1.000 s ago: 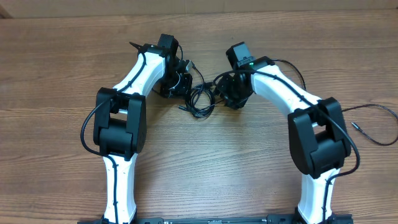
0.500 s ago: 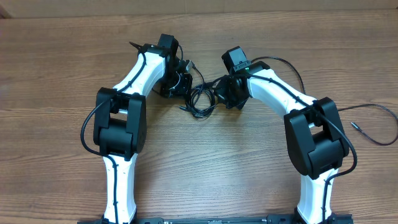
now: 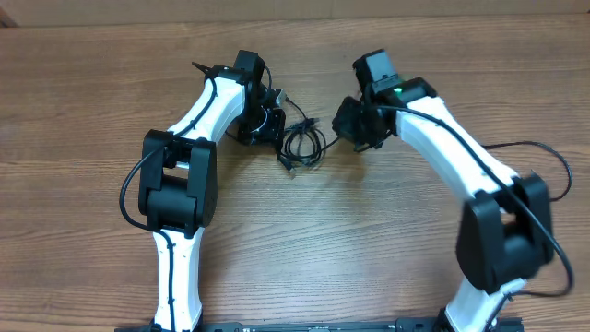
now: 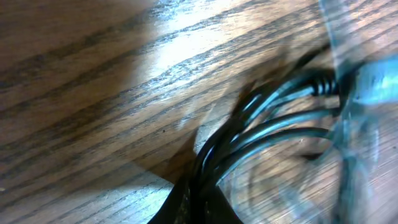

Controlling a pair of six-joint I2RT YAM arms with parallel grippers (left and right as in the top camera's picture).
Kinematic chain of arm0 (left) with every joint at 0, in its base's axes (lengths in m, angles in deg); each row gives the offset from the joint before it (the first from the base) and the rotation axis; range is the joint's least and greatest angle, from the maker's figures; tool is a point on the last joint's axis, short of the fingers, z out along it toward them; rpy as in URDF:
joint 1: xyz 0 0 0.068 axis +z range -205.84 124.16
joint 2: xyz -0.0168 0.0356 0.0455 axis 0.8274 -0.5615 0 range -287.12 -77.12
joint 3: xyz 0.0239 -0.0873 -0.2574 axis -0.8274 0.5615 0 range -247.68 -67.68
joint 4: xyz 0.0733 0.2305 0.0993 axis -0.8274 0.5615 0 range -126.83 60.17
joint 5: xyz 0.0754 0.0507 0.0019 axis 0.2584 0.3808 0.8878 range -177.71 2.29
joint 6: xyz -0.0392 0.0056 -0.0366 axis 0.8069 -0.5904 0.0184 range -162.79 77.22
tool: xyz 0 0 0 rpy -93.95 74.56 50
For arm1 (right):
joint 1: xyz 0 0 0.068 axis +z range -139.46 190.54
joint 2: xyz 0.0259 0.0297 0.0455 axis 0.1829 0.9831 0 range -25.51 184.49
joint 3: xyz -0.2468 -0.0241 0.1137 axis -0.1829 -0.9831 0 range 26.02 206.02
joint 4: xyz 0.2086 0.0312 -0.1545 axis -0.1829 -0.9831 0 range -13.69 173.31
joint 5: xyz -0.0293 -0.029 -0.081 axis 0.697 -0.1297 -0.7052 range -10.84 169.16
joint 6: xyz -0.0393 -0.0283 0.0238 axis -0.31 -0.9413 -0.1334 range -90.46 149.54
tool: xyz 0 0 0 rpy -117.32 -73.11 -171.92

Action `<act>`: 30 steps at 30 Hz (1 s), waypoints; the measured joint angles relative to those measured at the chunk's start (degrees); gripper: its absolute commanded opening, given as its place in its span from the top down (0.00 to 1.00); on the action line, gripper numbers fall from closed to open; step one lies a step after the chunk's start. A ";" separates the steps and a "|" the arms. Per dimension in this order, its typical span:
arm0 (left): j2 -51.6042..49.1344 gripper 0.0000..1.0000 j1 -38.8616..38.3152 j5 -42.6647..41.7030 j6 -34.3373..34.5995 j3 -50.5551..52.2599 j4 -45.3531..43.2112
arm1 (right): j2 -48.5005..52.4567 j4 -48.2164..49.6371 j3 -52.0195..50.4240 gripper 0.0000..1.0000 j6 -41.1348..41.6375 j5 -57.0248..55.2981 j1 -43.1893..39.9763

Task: Untangle cables
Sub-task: 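Pull the grasped cable rightward and up with the right gripper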

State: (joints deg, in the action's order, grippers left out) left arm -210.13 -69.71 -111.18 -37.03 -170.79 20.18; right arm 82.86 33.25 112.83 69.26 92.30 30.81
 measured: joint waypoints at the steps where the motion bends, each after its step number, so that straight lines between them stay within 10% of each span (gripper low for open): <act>1: 0.00 0.95 0.00 0.13 0.00 0.00 0.02 | -1.49 -0.04 0.15 0.96 -0.59 -0.07 -0.04; 18: 0.00 0.94 0.04 0.13 0.00 0.00 0.02 | -8.66 -2.01 0.26 0.96 -5.44 0.13 -1.38; 30: 0.00 0.93 0.04 0.15 0.00 0.00 0.02 | -10.73 -14.73 0.31 0.96 -15.19 -5.55 -20.90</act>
State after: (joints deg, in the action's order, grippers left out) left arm -210.13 -69.66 -111.02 -37.03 -170.79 20.21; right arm 72.13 18.52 113.13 54.07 86.75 9.91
